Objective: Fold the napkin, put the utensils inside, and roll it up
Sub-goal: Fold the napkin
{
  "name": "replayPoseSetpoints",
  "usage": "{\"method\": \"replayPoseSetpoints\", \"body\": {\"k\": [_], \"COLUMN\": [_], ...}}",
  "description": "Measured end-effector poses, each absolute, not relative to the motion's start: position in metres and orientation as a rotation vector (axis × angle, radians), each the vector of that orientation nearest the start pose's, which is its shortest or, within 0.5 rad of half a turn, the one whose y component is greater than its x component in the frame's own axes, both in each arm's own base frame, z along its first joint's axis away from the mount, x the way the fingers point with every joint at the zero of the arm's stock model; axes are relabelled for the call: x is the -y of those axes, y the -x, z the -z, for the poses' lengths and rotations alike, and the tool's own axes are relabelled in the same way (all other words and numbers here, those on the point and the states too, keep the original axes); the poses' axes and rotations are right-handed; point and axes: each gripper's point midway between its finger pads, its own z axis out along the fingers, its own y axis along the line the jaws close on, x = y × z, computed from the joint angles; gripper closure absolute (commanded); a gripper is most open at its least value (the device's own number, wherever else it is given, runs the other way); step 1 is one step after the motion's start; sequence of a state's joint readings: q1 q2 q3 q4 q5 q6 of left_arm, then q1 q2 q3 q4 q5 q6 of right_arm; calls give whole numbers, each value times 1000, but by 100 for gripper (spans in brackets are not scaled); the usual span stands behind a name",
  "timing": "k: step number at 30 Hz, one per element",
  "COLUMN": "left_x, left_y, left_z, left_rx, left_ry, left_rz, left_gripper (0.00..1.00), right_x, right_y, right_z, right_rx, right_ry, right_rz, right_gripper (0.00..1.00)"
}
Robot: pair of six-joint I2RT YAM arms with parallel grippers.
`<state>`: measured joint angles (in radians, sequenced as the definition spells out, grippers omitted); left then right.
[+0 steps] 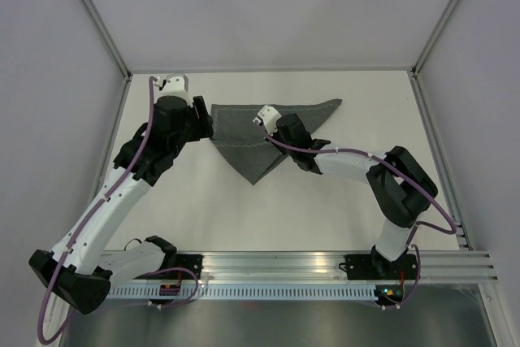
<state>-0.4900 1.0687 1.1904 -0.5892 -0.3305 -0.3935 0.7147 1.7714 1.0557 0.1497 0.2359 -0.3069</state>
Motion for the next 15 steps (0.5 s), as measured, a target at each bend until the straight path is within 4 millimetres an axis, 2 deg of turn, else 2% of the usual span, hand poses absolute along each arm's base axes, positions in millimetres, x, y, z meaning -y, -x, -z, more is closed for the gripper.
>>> {"method": "replayPoseSetpoints", "body": {"k": [7,15], "left_x": [121,125], "left_y": [-312,-314], "left_z": [-288,-290], "left_rx": [-2019,-2011], "left_ry": [103,94], "left_rz": [234,258], "left_gripper": [33,32], "right_x": [-264,-250], "right_y": [-401,-403], "right_z": [-76,-59], "right_rx": [-1961,-2032], "right_ry": [913,902], "right_rz": [13,8], "right_gripper": [97,76]}}
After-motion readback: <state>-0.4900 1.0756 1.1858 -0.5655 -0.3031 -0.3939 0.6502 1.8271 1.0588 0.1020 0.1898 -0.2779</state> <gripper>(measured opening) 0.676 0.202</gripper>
